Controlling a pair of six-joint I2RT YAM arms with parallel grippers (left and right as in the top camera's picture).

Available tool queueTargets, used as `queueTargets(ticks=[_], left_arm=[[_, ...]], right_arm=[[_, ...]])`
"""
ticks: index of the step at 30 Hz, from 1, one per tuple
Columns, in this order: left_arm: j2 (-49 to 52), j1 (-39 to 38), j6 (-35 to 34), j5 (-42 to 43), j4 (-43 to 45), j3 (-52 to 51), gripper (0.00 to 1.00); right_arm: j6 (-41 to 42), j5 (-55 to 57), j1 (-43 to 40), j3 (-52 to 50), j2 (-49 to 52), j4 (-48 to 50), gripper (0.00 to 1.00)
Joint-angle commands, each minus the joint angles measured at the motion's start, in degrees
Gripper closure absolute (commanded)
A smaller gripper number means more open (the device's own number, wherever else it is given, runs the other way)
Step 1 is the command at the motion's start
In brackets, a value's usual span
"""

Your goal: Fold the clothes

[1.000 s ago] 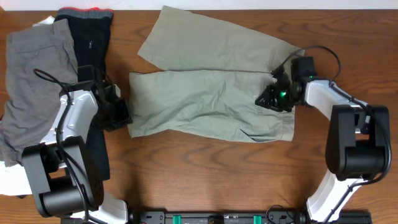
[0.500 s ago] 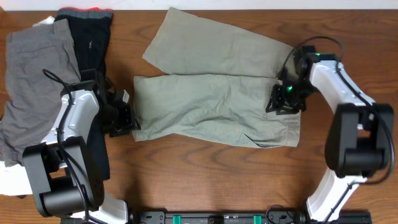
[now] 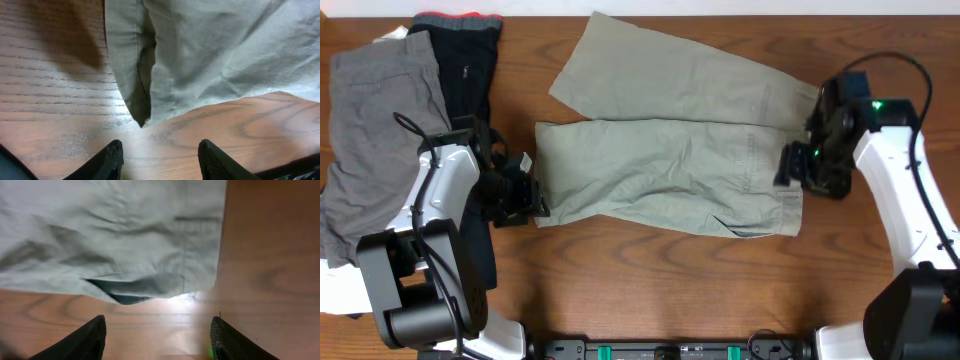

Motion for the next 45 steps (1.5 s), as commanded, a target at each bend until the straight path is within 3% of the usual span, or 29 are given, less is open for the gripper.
queueTargets(ticks=[1, 9, 17, 25, 32, 34, 37, 45], left_arm=[[-0.81, -1.29, 0.76, 0.57, 0.44, 0.98, 0.49], [-0.81, -5.44, 0.72, 0.28, 6.16, -2.01, 0.43], [-0.81, -6.69, -10.51, -4.22, 8.13, -4.24, 0.41], [-0.81, -8.66, -14.78, -4.22, 13.75, -8.13, 0.41], [-0.81, -10.14, -14.73, -8.59, 17.09, -10.8, 0.41], [-0.81, -10.14, -14.73, -8.74, 18.12, -11.15, 0.57], [-0.81, -10.14, -14.71, -9.01, 18.97, -11.19, 0.92], [-1.86, -8.76, -14.73, -22.27, 17.46, -9.03, 0.94]], right_arm=[[7.41, 1.42, 1.42, -6.56, -0.07, 1.57, 0.36], [14.29, -0.96, 5.84, -18.08, -0.07, 11.28, 0.37], [19.67, -1.11, 8.63, -24.98, -0.04, 22.01, 0.37], [20.7, 1.03, 8.59, -30.97, -0.02, 34.12, 0.37], [20.37, 2.29, 8.2, -31.54, -0.02, 37.35, 0.37], [19.96, 2.27, 8.2, -31.54, -0.02, 37.79, 0.37], [19.96, 2.27, 8.2, -31.54, -0.02, 37.77, 0.38], [19.34, 2.27, 8.2, -31.54, -0.02, 37.31, 0.39]])
